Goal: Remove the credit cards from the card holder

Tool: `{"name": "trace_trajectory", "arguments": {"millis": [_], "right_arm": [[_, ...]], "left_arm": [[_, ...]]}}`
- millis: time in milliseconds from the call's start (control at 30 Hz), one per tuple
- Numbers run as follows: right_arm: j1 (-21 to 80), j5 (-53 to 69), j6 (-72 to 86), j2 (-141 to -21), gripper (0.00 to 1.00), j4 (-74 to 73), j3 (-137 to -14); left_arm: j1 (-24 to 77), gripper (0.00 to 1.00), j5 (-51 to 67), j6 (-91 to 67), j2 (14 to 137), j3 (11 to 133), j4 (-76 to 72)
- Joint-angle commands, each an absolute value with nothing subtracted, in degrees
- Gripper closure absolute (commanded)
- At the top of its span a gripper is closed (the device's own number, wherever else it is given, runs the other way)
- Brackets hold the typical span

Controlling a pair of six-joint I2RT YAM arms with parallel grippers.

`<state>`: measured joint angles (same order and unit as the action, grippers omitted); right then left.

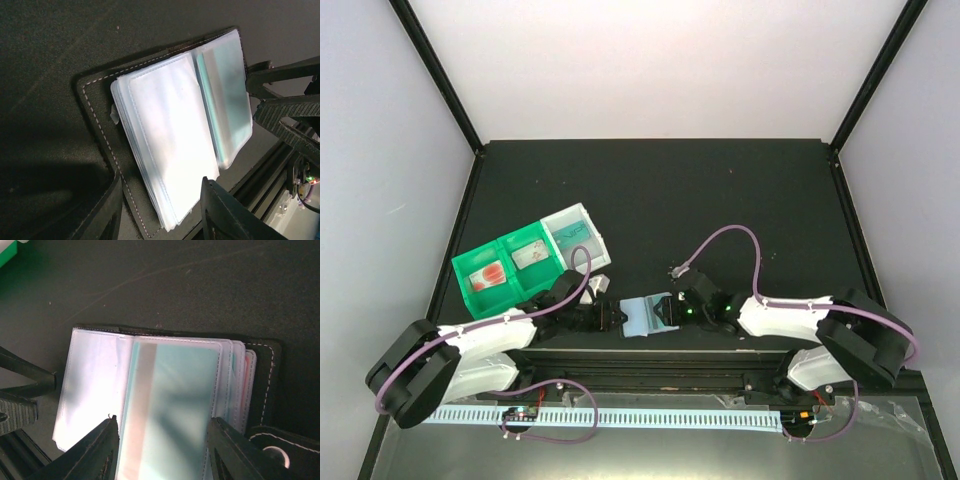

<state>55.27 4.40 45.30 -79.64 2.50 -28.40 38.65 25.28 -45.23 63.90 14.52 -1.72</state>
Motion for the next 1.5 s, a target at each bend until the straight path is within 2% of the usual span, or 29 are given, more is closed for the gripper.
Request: {"name": "trace_trajectory", "arguments": {"millis": [0,1467], "right_arm": [[55.5,5.2,45.3,-81.3,0.51,3.9,-28.7],[55.5,17.1,45.9,-78.3,0.51,13.1,-29.0]], "left_arm": [[38.9,0.55,25.3,-45.6,64.5,14.5,-3.4],[38.9,0.57,25.9,-45.9,66.5,15.0,-4.7]]}}
